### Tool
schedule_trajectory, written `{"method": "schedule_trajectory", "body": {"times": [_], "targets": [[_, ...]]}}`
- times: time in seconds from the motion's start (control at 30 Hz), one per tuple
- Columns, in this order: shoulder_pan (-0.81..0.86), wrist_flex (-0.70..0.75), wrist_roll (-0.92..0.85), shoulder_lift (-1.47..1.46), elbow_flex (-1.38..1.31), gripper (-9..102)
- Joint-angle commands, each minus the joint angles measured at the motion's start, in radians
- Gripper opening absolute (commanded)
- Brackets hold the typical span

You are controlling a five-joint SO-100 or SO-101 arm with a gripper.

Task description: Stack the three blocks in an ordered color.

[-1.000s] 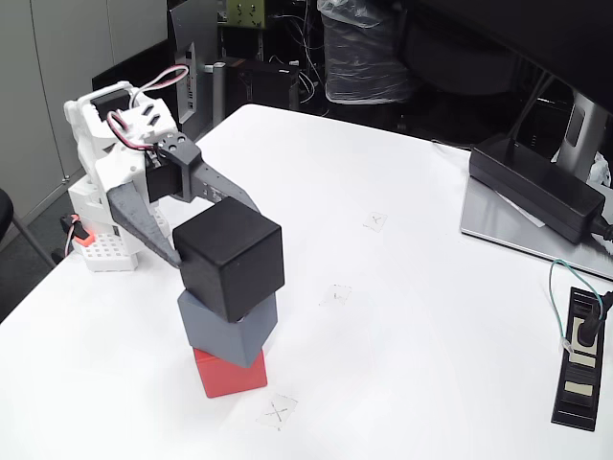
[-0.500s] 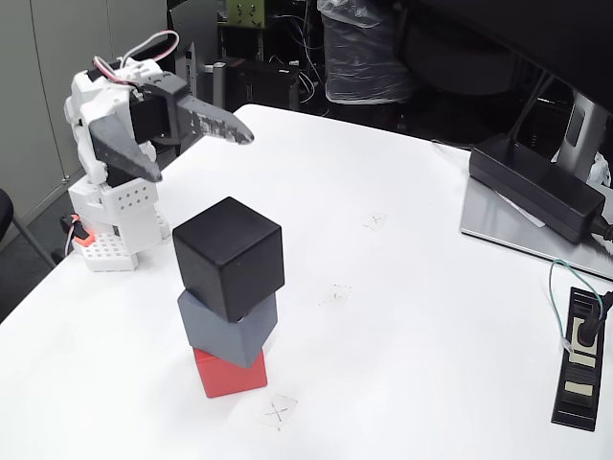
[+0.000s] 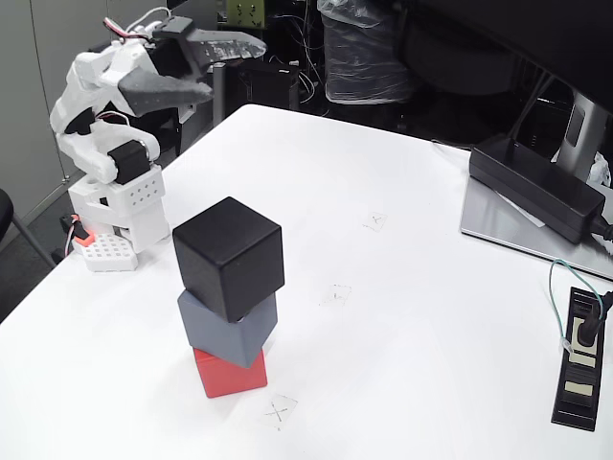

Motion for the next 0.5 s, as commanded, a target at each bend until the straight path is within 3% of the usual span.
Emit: {"method": "schedule_trajectory", "body": {"times": [0.0,0.23,0.47], "targets": [[-0.072,-0.018,0.192,-0.003,-0.044,11],[-0.239,-0.011,0.531,-0.005,-0.029,-1],[-0.259,-0.008,0.873,-0.006,0.051,-1]]}}
